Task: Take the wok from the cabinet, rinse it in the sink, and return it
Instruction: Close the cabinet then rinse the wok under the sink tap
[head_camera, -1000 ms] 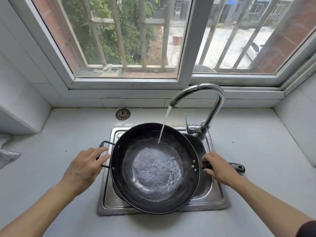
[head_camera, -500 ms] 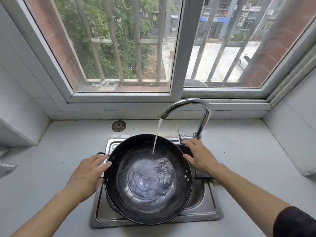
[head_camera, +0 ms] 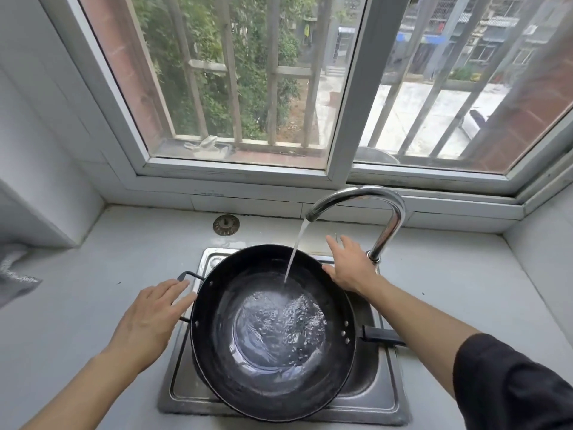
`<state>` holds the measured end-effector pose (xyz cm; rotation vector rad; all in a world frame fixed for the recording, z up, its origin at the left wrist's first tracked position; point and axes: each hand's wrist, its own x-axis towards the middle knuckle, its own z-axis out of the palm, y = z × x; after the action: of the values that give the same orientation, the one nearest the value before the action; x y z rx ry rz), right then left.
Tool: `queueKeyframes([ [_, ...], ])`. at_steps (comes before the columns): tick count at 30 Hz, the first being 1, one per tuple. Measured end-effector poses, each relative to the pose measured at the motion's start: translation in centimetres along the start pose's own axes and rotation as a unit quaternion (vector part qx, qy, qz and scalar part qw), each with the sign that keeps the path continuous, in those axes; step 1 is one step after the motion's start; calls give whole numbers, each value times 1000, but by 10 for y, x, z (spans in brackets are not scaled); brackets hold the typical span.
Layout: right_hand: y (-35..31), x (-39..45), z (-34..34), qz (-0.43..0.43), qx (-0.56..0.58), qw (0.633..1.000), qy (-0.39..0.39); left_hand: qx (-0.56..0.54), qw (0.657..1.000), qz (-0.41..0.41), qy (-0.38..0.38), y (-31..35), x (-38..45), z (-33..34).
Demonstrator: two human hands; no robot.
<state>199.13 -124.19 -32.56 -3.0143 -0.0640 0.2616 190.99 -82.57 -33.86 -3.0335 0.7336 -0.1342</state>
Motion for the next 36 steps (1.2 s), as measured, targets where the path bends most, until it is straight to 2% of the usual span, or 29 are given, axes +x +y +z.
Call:
queueKeyframes([
  [7, 5, 13, 0, 18, 19, 1000, -12, 16, 1000, -9, 20, 2, -2, -7],
  [14, 8, 16, 0, 65, 104, 992, 15, 6, 1000, -11, 28, 3, 1, -7],
  [19, 3, 16, 4, 71, 114, 991, 5, -1, 1000, -10, 23, 3, 3, -7],
  [23, 9, 6, 1, 42, 135, 990, 8, -11, 1000, -1, 17, 1, 3, -9],
  [27, 19, -26, 4, -62, 159, 984, 55, -24, 999, 22, 20, -1, 3, -10],
  [29, 24, -47, 10, -105, 142, 984, 18, -25, 999, 36, 27, -2, 2, -8],
  [32, 34, -79, 28, -122, 113, 984, -63, -13, 996, 74, 56, -2, 1, -2],
  [36, 53, -111, 52, -105, 69, 989, -85, 8, 984, 140, 106, -4, 0, 7],
])
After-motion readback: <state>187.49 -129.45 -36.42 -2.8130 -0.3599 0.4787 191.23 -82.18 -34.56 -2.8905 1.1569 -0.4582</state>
